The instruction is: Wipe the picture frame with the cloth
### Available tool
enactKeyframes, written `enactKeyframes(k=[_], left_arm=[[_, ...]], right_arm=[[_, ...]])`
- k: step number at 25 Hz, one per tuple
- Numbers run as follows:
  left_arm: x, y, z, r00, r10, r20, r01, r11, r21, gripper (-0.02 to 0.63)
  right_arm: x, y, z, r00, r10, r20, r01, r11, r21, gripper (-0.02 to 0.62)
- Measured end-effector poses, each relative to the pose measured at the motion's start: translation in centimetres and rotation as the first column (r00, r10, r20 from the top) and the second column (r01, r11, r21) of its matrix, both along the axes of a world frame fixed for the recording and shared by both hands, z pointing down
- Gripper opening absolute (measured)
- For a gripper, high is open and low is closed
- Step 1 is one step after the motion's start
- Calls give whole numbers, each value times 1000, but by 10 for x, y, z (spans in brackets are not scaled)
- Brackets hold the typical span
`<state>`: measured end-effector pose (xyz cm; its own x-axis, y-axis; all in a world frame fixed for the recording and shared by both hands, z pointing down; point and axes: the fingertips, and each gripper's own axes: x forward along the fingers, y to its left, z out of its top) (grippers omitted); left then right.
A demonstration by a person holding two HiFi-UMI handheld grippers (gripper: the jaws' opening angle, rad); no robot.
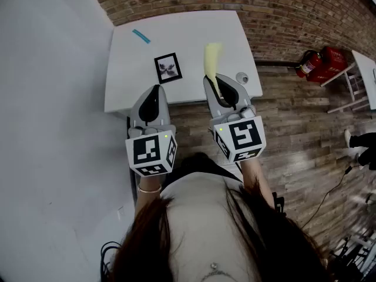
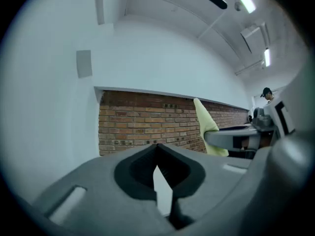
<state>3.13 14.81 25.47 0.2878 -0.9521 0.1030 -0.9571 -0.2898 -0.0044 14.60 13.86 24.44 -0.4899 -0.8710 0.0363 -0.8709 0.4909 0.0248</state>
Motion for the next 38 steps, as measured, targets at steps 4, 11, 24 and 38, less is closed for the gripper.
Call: enactKeyframes(k=[4,11,24,38], left_arm=[[6,0,2,1000,-7,3,7,1000,-3,0],[11,-3,5,999,-33,14,33,999,-20,0],[3,-19,11,997,-76,33,78,996,-34,0],[-6,-71,18,1000,-18,-10,18,999,-51,2]], right_arm=[[7,-1,0,1000,-4,3,4,1000,1,32],[12,-12,3,999,-29,22,29,1000,-6,33],[11,-37,17,998,-52,41,53,998,-40,34],[-4,-79,26,1000,-28,12,28,997,-65,34]])
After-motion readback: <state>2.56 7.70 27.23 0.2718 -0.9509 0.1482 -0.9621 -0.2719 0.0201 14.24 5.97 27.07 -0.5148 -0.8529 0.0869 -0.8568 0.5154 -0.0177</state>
